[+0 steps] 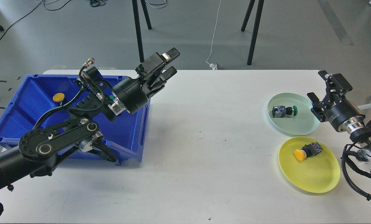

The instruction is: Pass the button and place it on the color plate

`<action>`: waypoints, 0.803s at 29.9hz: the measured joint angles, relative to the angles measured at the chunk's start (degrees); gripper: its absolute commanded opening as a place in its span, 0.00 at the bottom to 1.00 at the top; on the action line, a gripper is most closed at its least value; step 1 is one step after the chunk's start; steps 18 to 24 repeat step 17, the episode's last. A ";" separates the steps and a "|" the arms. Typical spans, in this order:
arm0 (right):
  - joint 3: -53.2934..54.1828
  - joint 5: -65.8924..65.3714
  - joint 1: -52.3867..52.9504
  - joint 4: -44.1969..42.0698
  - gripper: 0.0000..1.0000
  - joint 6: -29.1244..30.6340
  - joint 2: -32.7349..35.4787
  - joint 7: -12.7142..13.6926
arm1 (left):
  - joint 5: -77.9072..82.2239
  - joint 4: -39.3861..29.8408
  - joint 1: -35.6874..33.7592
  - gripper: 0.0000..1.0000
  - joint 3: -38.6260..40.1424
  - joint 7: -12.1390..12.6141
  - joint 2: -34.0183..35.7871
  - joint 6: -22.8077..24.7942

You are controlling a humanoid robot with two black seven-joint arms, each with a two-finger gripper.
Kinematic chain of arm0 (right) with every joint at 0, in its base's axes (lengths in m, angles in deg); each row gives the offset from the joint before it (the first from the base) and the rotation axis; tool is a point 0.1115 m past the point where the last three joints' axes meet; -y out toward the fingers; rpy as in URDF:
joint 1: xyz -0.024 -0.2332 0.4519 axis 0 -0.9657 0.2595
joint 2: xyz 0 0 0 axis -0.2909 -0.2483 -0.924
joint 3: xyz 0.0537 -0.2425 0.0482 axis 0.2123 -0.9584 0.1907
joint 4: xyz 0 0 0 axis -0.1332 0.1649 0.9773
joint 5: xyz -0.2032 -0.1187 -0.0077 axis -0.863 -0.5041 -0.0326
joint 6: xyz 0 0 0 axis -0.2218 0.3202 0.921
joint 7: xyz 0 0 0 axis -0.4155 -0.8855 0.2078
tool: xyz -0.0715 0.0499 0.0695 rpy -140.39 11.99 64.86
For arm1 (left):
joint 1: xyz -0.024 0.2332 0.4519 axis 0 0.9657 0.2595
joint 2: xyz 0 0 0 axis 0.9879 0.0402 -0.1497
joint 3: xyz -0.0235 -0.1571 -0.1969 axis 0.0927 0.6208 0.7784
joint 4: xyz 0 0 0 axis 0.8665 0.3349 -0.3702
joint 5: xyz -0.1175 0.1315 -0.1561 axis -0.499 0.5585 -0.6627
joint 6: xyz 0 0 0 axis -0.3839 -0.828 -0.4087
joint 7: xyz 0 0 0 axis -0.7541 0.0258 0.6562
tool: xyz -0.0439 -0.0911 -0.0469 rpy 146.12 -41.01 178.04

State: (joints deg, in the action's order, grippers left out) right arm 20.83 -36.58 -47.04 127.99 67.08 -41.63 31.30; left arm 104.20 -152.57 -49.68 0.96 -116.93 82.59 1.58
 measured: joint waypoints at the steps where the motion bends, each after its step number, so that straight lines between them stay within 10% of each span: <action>1: 1.65 0.56 -0.09 1.94 0.99 2.46 0.61 0.00 | -1.27 0.03 1.15 0.98 1.95 0.00 0.88 0.19; 12: 14.81 4.19 0.85 11.44 0.99 13.11 -8.78 0.00 | -10.35 2.38 14.66 0.99 24.53 0.00 5.36 17.96; 24: 17.75 4.29 0.63 11.45 0.99 11.08 -14.07 0.00 | -10.62 2.10 17.02 0.99 26.85 0.00 4.31 19.52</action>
